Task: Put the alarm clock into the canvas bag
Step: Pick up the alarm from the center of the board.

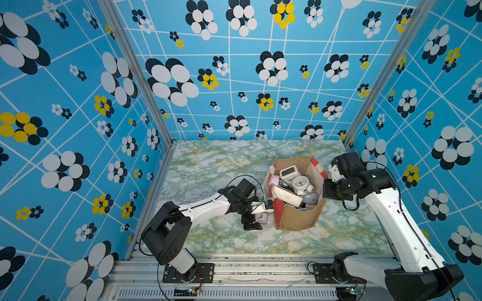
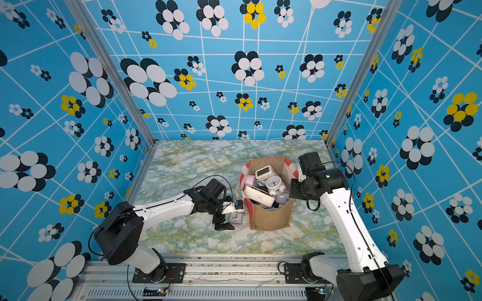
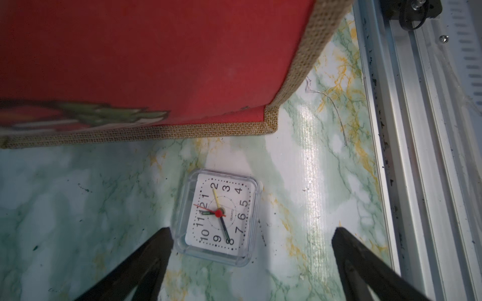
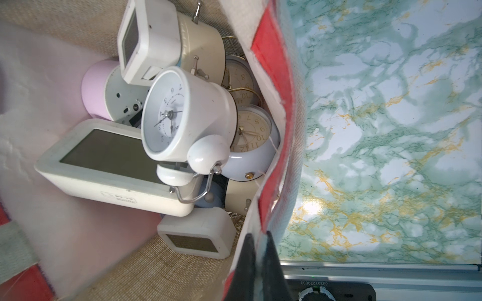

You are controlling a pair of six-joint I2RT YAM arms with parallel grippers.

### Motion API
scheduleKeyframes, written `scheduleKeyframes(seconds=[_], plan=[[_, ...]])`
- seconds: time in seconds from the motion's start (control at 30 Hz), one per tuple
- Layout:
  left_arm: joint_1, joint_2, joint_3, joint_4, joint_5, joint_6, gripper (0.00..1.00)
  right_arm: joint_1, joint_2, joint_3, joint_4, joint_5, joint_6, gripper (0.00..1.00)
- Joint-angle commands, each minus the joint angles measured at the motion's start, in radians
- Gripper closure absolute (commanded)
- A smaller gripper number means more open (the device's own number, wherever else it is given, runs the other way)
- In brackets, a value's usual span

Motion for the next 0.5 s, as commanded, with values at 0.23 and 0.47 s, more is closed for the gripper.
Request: scheduleKeyframes(seconds=[0.23, 0.47], plan=[[0.005, 0.115, 0.084, -0.006, -0.037, 0.070, 0.01, -0.002, 0.012, 0.017, -0.013, 0.014, -0.017, 1.00], [-0.016, 0.213, 0.190, -0.144, -0.104, 0.128, 0.02, -0.003, 0.012, 0.020, -0.013, 0.015, -0.021, 1.00]])
